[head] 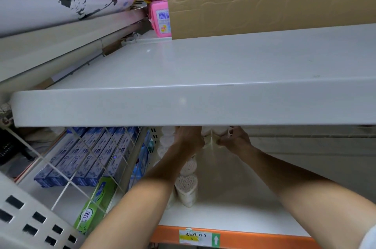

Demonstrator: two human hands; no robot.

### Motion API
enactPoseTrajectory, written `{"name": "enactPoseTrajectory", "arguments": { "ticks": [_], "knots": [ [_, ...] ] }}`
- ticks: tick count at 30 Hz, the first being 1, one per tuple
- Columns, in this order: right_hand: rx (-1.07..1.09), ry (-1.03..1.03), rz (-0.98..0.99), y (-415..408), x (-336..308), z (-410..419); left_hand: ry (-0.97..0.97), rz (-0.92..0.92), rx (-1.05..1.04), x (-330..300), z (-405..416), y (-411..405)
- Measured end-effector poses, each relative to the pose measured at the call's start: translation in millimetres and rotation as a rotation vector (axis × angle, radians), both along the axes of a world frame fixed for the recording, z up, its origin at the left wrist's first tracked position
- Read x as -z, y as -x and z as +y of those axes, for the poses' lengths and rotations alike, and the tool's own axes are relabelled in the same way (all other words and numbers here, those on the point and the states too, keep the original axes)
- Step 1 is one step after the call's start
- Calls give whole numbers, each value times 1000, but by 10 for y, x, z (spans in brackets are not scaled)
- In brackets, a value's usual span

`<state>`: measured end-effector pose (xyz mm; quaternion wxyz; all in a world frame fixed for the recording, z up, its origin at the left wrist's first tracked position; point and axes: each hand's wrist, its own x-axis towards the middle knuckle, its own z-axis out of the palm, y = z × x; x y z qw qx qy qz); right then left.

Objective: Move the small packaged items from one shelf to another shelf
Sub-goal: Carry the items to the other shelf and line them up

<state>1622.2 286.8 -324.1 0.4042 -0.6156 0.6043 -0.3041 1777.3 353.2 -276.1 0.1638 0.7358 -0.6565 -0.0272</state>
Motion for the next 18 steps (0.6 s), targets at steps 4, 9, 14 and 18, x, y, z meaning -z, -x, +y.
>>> {"name": "enactPoseTrajectory", "arguments": {
  "ticks": [4,9,14,18],
  "knots": [
    [-14,-44,120,160,-62,50,-17,41,5,-55,25,78],
    [-107,7,321,485,-190,109,15,-33,65,-143,92,264],
    [-236,-47,439,847,-333,244,-70,-66,123,-164,130,506],
    [-302,-97,494,1166,-419,374,-152,-50,171,-99,159,748]
  ]
}}
